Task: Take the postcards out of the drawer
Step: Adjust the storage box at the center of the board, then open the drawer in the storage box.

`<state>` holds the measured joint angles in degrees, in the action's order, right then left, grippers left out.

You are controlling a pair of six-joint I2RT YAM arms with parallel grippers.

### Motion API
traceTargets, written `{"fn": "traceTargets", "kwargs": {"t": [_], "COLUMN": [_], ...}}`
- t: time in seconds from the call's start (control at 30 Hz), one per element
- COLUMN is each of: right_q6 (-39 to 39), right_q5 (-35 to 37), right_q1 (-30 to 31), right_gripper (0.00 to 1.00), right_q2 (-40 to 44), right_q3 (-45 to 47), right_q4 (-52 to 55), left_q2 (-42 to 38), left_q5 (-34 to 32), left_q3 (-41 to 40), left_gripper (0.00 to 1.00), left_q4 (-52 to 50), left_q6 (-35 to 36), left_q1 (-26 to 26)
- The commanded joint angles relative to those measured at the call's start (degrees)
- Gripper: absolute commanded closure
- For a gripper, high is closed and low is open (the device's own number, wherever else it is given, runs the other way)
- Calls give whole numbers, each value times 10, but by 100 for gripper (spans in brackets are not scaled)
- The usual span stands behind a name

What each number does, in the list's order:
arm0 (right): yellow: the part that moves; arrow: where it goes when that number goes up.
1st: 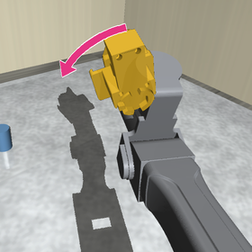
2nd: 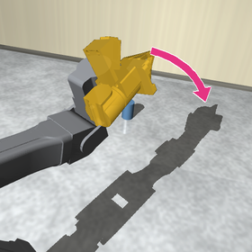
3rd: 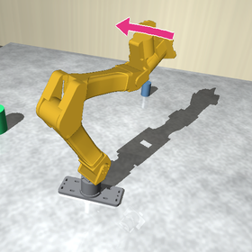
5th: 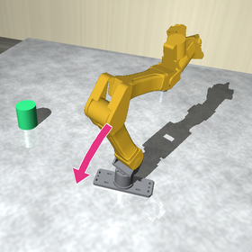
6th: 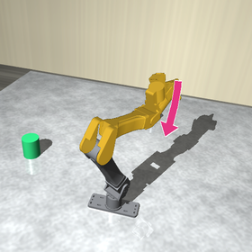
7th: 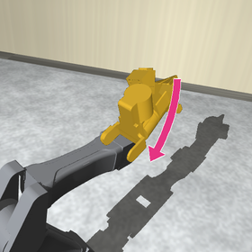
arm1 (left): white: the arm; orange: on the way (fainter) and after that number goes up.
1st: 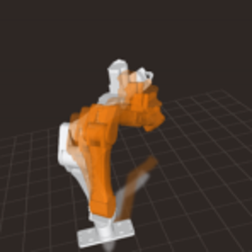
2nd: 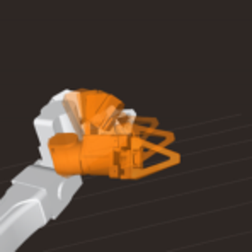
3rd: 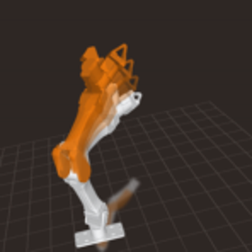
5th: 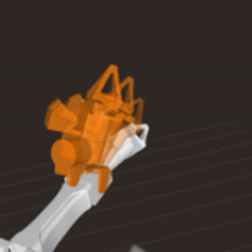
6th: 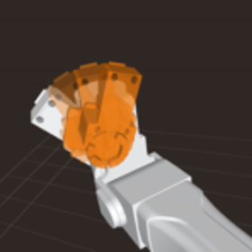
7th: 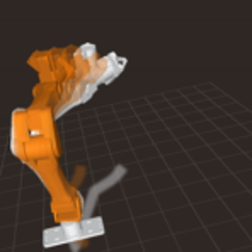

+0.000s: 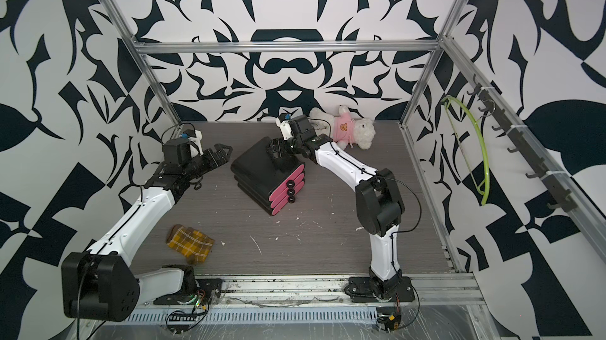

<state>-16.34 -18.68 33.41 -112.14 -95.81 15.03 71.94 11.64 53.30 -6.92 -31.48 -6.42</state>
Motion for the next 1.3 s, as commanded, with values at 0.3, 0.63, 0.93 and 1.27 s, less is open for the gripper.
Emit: {"fn": "traceTargets", "kwargs": {"t": [0.3, 0.63, 0.93, 1.27], "right_q6": [7, -110, -218, -304], "right_q5": [119, 93, -1, -102], "right_q1": [1, -32, -57, -61], "right_gripper": [19, 19, 27, 38], "right_q2": [158, 353, 426, 406], "right_q3": [83, 326, 497, 590], "right_q4": [4, -48, -189, -366], "left_q2": [164, 211, 236, 254], "left_q5": [128, 101, 109, 82], "left_q3": [168, 214, 223, 218], "left_gripper": [1, 2, 19, 36], "left_q4": [-99, -149, -185, -200], "left_q6": [63, 106, 132, 135], "left_q1": [-26, -67, -88, -89]}}
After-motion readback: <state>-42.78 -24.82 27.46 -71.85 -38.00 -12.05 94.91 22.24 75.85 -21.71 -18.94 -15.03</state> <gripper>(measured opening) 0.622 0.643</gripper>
